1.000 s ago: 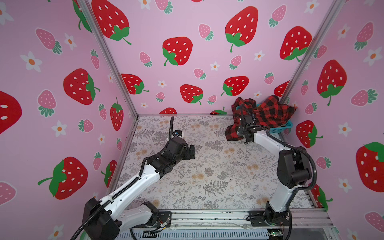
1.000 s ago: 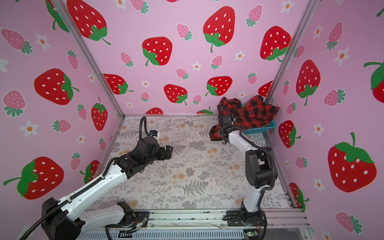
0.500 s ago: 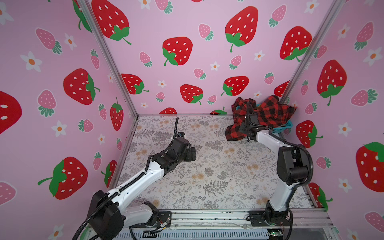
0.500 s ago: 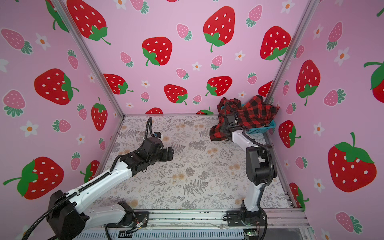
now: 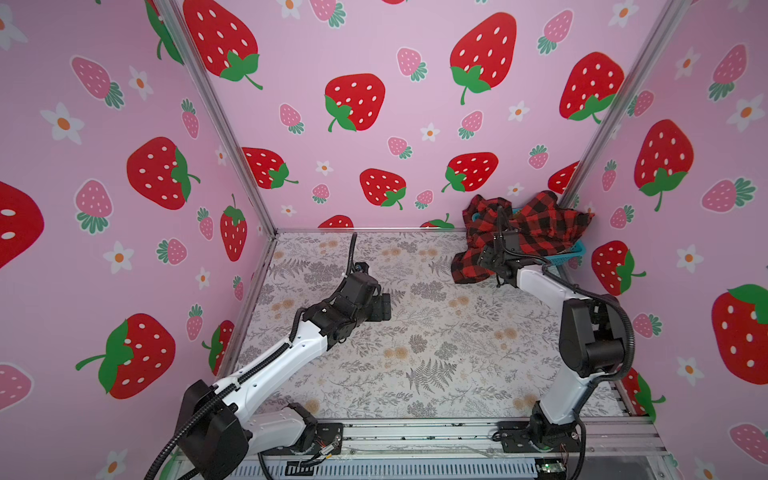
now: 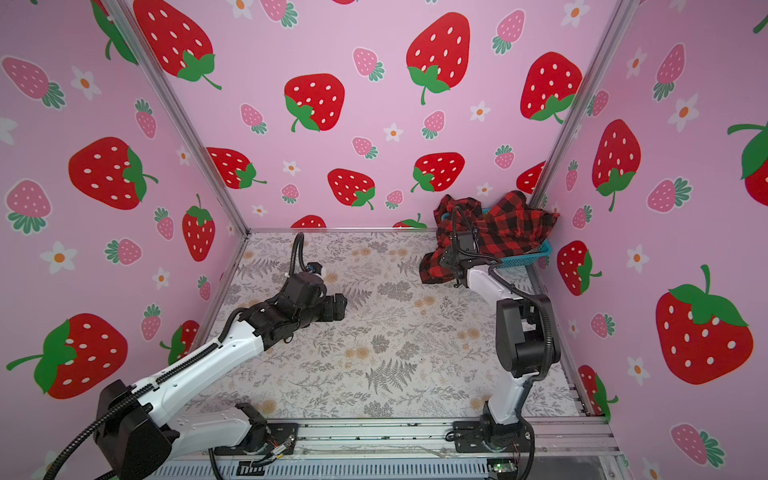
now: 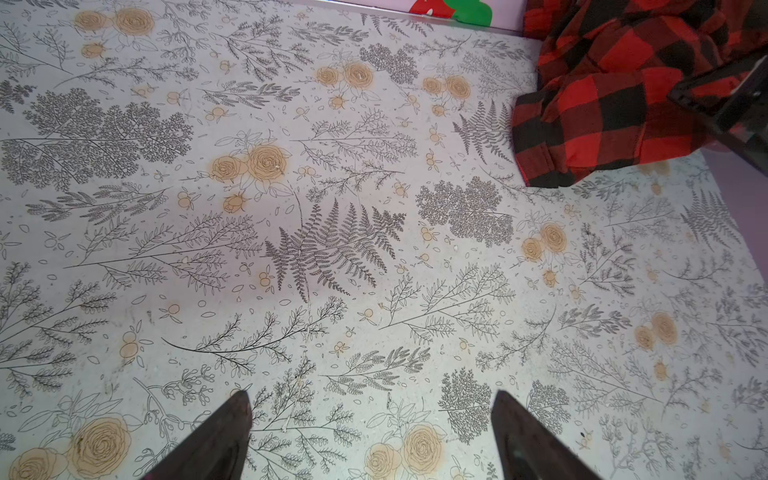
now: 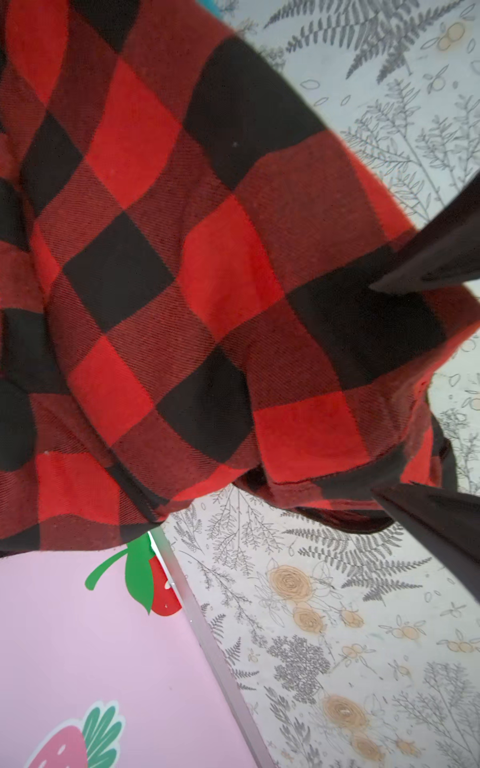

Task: Fold and stack the long sleeve shirts
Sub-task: 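Lift the plaid shirt off the basket with the right gripper toward table center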

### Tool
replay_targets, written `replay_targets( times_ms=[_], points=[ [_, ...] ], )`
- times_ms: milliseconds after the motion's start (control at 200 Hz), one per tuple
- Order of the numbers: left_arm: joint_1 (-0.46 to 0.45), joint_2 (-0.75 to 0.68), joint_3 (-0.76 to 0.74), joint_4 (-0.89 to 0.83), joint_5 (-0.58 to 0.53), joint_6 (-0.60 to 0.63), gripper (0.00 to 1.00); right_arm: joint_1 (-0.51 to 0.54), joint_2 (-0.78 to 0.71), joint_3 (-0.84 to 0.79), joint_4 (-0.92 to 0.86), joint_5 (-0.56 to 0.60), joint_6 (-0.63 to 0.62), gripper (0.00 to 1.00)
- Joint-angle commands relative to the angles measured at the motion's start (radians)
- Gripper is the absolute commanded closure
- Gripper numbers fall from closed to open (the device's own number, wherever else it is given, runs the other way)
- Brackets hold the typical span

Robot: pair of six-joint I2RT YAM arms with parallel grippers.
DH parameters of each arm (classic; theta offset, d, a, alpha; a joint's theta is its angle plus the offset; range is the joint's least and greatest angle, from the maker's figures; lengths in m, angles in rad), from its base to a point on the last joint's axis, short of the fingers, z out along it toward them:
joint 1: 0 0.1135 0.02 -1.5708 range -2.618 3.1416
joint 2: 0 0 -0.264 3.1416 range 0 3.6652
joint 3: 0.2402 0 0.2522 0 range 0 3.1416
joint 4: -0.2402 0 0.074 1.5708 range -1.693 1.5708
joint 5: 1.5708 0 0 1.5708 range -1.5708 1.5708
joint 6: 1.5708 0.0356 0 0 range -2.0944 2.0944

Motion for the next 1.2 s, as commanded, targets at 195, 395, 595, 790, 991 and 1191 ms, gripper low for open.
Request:
replay_targets(
  times_ms=[195,395,595,790,991,1191],
  points=[
    [0.006,0.036,0.035,-0.003,-0.01,-0.026,0.08,-0.035,-0.066,-0.072,-0.077,-0.067,-0.029,0.25],
    [0.006,0.052,0.04,-0.004,-0.004,-0.029,0.09,-0.088,-0.011,-0.05,-0.012,-0.168,-0.056,0.42],
    [0.009,0.047,0.043,-0.014,-0.004,-0.021,0.1,-0.089,0.043,0.018,0.016,-0.202,-0.091,0.69],
    [0.015,0.046,0.05,-0.014,-0.01,-0.022,0.11,-0.065,0.027,0.035,0.023,-0.256,-0.109,1.0],
    [0.055,0.035,0.105,-0.036,0.004,-0.025,0.11,0.071,-0.088,0.082,0.021,-0.273,-0.196,1.0],
    [0.146,-0.002,0.176,-0.086,0.043,-0.052,0.11,0.312,-0.223,0.191,0.024,-0.345,-0.345,1.0]
  ],
)
